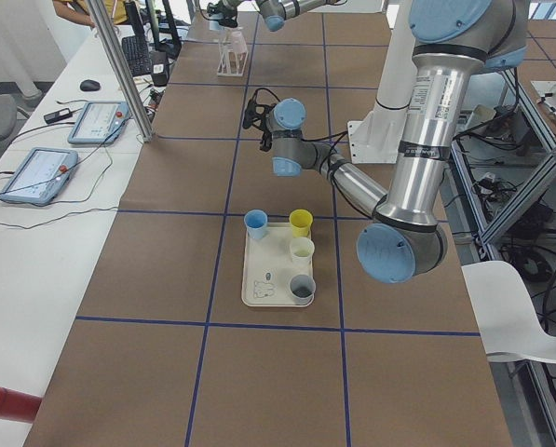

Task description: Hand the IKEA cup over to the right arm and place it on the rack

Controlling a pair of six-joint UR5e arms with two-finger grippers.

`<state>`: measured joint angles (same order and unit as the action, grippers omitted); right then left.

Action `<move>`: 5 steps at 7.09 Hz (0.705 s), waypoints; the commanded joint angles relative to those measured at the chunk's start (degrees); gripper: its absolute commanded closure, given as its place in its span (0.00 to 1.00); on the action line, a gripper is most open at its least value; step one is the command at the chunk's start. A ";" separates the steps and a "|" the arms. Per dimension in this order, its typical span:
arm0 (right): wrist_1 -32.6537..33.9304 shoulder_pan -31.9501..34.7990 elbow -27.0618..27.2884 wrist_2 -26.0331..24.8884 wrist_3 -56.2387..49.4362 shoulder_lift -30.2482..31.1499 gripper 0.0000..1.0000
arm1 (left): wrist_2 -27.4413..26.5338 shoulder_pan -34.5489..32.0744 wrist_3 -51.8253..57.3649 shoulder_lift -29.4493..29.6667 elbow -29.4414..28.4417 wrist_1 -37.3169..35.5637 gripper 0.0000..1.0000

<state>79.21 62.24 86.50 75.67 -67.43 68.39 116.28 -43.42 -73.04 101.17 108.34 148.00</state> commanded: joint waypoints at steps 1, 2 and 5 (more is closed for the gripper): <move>0.07 -1.42 -0.45 -1.83 0.02 -0.01 0.96 | 0.00 0.00 0.00 -0.01 0.03 0.01 0.00; 0.07 -1.95 -1.23 -2.80 -0.33 -0.19 0.83 | 0.00 0.00 0.00 -0.01 -0.05 0.10 0.00; -0.02 -2.83 -2.12 -4.30 -0.50 -0.01 0.22 | 0.00 0.00 -0.09 -0.10 0.03 0.10 0.00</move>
<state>79.22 59.62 84.57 71.78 -67.79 68.33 116.28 -43.42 -73.12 101.10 108.35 148.09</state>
